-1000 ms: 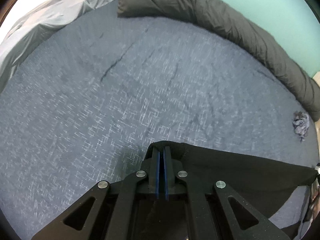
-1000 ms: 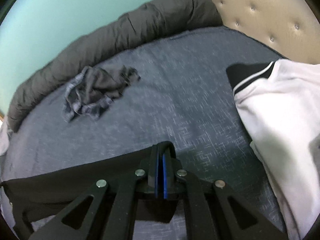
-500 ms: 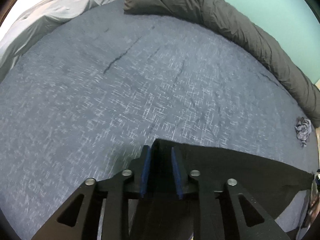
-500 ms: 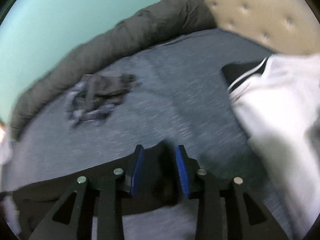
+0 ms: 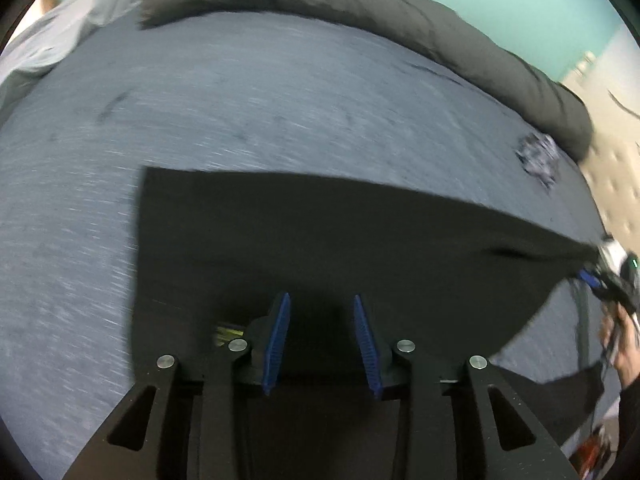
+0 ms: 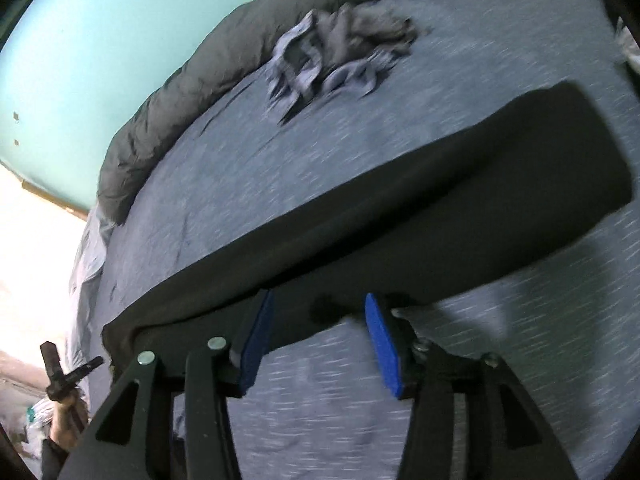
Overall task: Fold clothes
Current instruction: 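Lift and stretch the black garment between both tools, pulling it taut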
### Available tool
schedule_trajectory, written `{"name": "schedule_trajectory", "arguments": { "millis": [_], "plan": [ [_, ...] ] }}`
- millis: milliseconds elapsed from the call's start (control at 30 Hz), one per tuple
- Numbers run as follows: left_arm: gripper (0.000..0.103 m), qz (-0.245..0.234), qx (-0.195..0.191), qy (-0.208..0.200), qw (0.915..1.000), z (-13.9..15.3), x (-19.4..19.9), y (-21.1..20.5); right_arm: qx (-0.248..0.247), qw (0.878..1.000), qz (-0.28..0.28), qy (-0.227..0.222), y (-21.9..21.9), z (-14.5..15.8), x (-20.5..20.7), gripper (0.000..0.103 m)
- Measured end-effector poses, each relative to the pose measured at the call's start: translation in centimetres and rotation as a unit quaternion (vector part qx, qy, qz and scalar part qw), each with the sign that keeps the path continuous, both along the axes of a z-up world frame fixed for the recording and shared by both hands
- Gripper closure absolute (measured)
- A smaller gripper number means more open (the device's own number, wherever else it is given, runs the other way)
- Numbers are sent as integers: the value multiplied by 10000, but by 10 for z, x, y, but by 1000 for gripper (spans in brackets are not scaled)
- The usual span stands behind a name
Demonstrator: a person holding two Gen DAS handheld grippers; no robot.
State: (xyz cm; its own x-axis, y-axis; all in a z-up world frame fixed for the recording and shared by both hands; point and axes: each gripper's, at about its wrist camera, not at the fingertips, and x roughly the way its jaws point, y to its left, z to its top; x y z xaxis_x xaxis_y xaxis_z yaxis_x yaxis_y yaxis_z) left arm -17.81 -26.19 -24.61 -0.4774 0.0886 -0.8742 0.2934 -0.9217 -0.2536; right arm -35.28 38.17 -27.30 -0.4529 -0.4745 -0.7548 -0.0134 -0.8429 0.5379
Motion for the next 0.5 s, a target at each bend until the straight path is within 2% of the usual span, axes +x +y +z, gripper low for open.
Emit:
{"name": "schedule_trajectory", "arguments": {
  "millis": [200, 500],
  "plan": [
    [66, -100, -90, 123, 9998, -15, 4, 44, 190, 9996, 131, -180, -42, -7, -4, 54],
    [64, 64, 172, 554, 9983, -35, 34, 80, 746, 9959, 202, -471, -70, -13, -18, 54]
  ]
}}
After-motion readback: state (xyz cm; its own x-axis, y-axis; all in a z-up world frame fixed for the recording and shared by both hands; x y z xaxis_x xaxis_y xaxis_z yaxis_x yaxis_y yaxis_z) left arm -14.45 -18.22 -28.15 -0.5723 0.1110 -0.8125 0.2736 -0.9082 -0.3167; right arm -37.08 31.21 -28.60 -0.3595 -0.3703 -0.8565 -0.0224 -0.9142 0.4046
